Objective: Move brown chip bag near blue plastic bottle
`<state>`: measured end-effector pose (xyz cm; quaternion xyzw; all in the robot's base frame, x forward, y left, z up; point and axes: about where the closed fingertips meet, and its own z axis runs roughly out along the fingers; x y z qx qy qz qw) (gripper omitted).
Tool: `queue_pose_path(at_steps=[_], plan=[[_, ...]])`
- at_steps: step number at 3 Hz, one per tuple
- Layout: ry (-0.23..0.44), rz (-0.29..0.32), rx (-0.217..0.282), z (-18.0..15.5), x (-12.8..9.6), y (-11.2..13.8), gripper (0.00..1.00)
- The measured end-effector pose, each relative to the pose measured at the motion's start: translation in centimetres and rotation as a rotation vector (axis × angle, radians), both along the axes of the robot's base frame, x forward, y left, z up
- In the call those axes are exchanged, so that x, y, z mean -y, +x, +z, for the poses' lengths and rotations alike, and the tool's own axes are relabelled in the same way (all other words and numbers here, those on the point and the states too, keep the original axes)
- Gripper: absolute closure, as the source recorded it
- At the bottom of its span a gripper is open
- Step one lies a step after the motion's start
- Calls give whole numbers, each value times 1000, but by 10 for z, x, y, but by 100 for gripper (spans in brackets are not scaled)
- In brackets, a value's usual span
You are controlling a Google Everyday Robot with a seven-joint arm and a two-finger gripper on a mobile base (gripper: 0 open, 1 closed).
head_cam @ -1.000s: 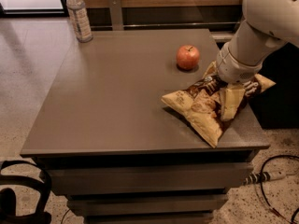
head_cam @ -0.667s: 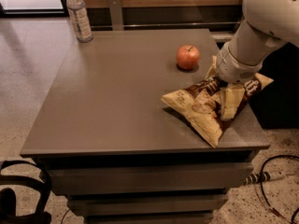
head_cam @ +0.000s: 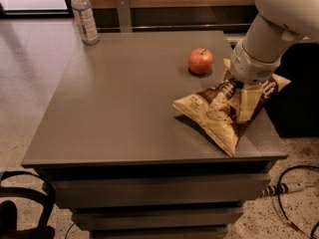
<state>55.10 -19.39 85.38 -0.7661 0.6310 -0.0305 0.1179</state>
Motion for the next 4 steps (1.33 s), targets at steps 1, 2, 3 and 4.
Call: queue_pose_path(at_steps=[1,2,3,4], plan=[[-71,-12,1,27,12,5,100],[-129,-23,31,57,23,18,100],[-146,-37,113,90,29,41,100],[-141,-26,206,123,30,67,100]])
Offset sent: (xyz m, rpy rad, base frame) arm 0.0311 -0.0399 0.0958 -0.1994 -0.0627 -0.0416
